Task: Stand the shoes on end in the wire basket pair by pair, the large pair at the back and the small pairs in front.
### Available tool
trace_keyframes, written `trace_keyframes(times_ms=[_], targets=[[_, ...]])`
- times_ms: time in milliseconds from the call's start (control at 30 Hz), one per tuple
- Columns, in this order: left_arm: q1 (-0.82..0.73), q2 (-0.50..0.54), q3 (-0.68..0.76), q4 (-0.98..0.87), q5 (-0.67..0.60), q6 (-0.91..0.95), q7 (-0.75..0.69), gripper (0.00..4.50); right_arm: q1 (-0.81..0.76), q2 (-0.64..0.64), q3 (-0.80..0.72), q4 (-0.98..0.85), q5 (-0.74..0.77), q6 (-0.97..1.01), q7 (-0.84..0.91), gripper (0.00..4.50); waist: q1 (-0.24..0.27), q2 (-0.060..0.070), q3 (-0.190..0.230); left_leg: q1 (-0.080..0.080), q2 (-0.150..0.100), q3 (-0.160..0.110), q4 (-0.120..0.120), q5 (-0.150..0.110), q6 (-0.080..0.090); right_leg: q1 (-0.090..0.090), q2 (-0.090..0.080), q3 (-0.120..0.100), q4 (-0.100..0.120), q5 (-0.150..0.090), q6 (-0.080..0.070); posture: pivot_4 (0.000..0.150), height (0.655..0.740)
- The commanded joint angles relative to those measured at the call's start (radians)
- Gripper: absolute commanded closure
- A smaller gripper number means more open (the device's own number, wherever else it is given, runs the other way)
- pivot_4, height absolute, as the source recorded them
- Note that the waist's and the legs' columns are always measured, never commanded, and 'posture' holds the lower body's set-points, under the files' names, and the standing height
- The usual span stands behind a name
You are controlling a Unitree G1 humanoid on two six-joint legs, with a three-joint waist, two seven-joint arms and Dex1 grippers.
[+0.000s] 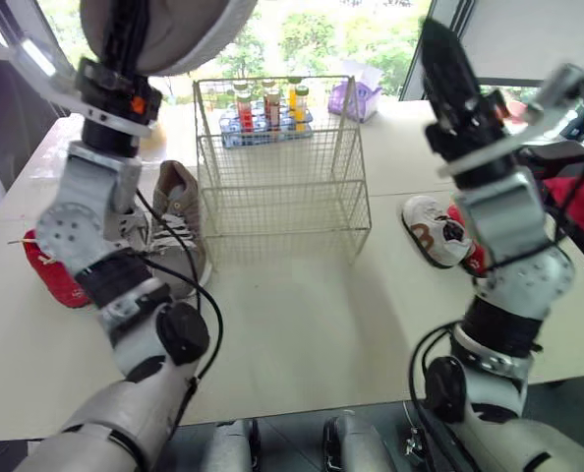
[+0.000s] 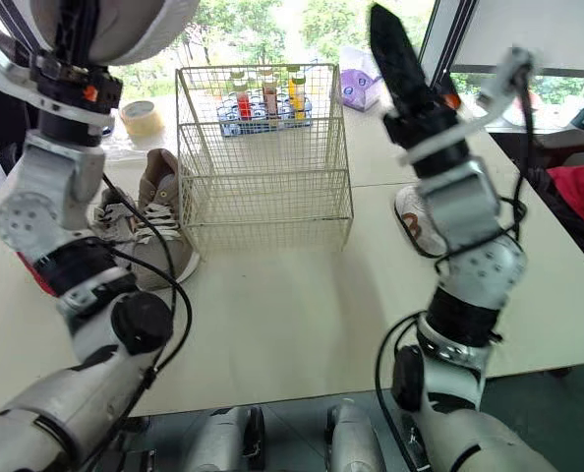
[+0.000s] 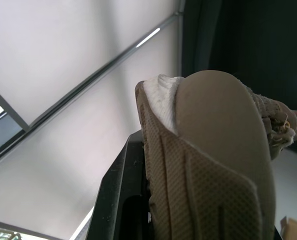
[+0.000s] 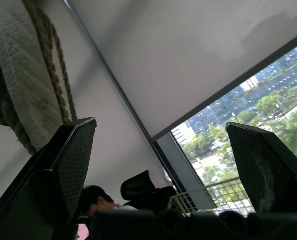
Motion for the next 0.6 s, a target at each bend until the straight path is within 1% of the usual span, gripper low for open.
trace_keyframes(times_ms=[33,133,300,400,600], targets=[[0.022,-0.022,-0.053,-0.068,-0.119,-0.047,0.052,3.85,-0.055,0.017,0.045,-0.002,-0.031,-0.054,0.024,0.03,0.003,-0.001,-0.001,0.0,0.0,0.0,0.0,0.0,0.0,0.0,0.0,0.0,0.0,0.0,0.0,0.15,0.6938],[0.044,-0.027,-0.092,-0.065,-0.162,-0.074,0.078,3.85,-0.076,0.035,0.052,0.024,-0.001,-0.064,0.034,0.03,0.003,-0.002,0.0,-0.003,0.0,-0.001,0.004,-0.001,0.002,0.0,0.0,-0.001,0.0,0.0,0.0,0.15,0.6938],[0.072,-0.016,-0.147,-0.051,-0.206,-0.106,0.088,3.85,-0.091,0.031,0.08,0.039,-0.022,-0.075,0.064,0.03,0.001,-0.002,0.0,-0.004,0.0,-0.001,0.008,-0.002,0.004,0.001,0.0,-0.001,0.0,0.0,0.0,0.15,0.6938],[0.101,-0.024,-0.203,-0.05,-0.194,-0.119,0.073,3.85,-0.118,0.035,0.093,0.057,-0.038,-0.093,0.09,0.03,0.0,-0.002,0.0,-0.004,0.0,-0.001,0.008,-0.002,0.004,0.001,0.0,-0.001,0.0,0.0,0.0,0.15,0.6938],[0.129,-0.022,-0.254,-0.036,-0.215,-0.154,0.083,3.85,-0.15,0.03,0.117,0.043,-0.023,-0.082,0.112,0.03,0.0,-0.002,0.0,-0.004,0.0,-0.002,0.008,-0.002,0.004,0.0,0.0,-0.001,0.0,0.0,0.0,0.15,0.6938]])
